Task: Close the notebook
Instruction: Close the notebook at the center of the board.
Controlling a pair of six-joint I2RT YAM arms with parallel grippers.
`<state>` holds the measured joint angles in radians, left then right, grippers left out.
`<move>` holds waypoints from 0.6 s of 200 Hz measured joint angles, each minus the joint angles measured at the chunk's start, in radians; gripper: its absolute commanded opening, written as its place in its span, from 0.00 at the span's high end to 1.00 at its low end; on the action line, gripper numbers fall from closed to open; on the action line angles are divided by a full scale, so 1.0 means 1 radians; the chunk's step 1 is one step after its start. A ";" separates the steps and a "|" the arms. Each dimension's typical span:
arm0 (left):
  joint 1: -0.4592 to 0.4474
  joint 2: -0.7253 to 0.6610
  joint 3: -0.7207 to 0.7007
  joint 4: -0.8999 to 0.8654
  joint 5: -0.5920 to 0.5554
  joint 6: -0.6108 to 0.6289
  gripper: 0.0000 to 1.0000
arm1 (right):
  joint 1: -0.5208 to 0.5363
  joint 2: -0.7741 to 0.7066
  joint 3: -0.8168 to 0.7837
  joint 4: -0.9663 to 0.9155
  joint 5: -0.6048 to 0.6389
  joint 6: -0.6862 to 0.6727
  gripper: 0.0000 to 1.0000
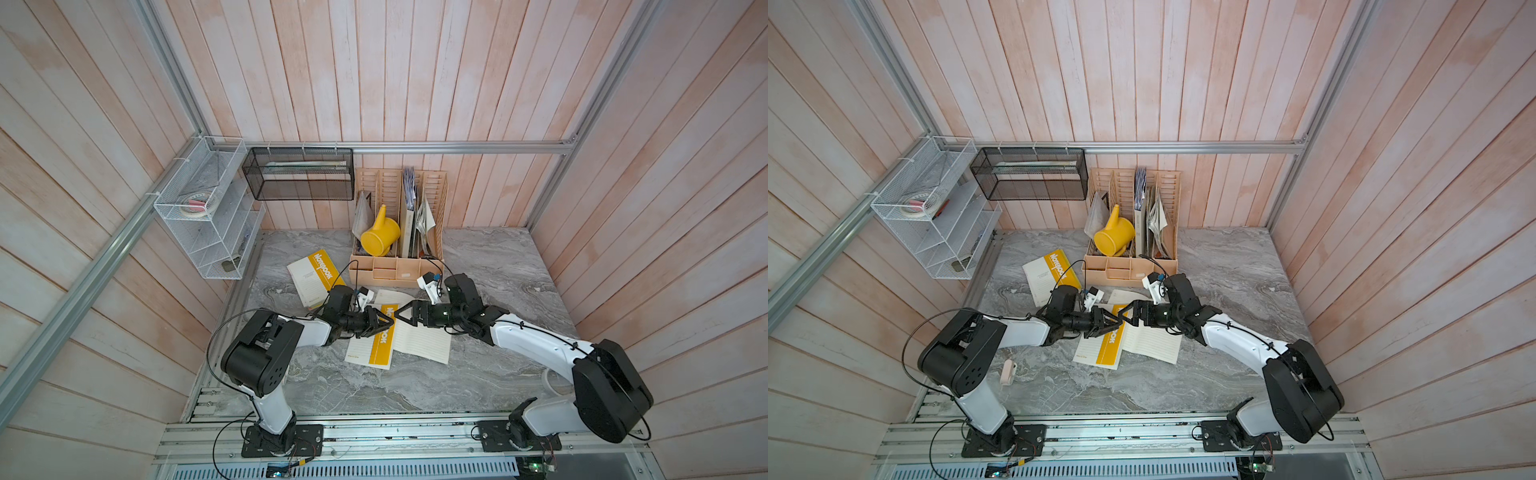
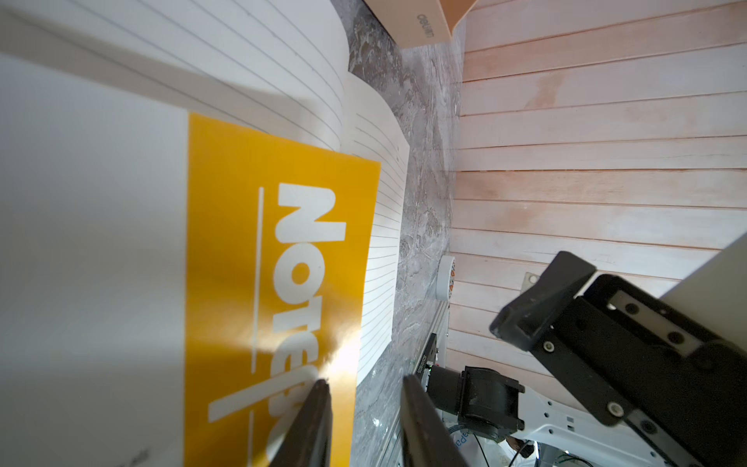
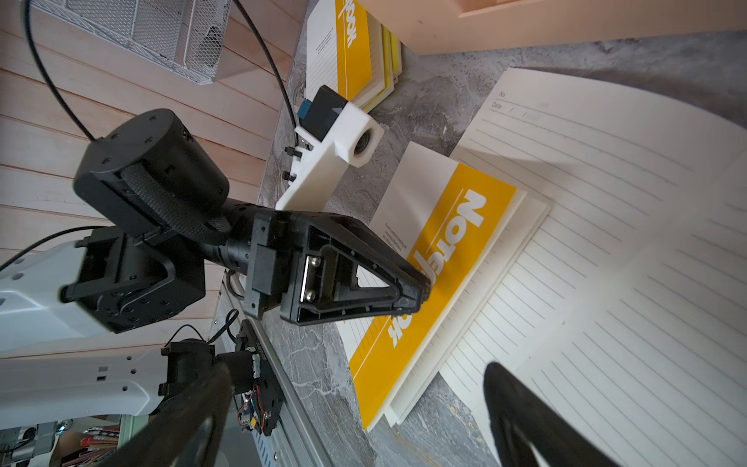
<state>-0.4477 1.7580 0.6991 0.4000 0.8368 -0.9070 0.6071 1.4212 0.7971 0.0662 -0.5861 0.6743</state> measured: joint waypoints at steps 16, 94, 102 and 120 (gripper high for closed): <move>-0.002 0.007 0.000 0.005 -0.001 -0.002 0.68 | 0.000 0.008 -0.010 0.026 -0.011 0.012 0.02; 0.016 0.025 -0.019 -0.080 -0.117 0.023 0.68 | 0.029 0.066 -0.082 0.238 -0.071 0.107 0.02; 0.024 0.014 -0.021 -0.105 -0.137 0.027 0.68 | 0.034 0.082 -0.087 0.261 -0.076 0.118 0.02; 0.041 -0.021 -0.026 -0.154 -0.180 0.034 0.68 | 0.050 0.126 -0.092 0.313 -0.088 0.145 0.02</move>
<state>-0.4068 1.7367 0.6735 0.2462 0.6571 -0.8726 0.6575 1.5467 0.7055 0.3790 -0.6739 0.8196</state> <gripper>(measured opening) 0.320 0.983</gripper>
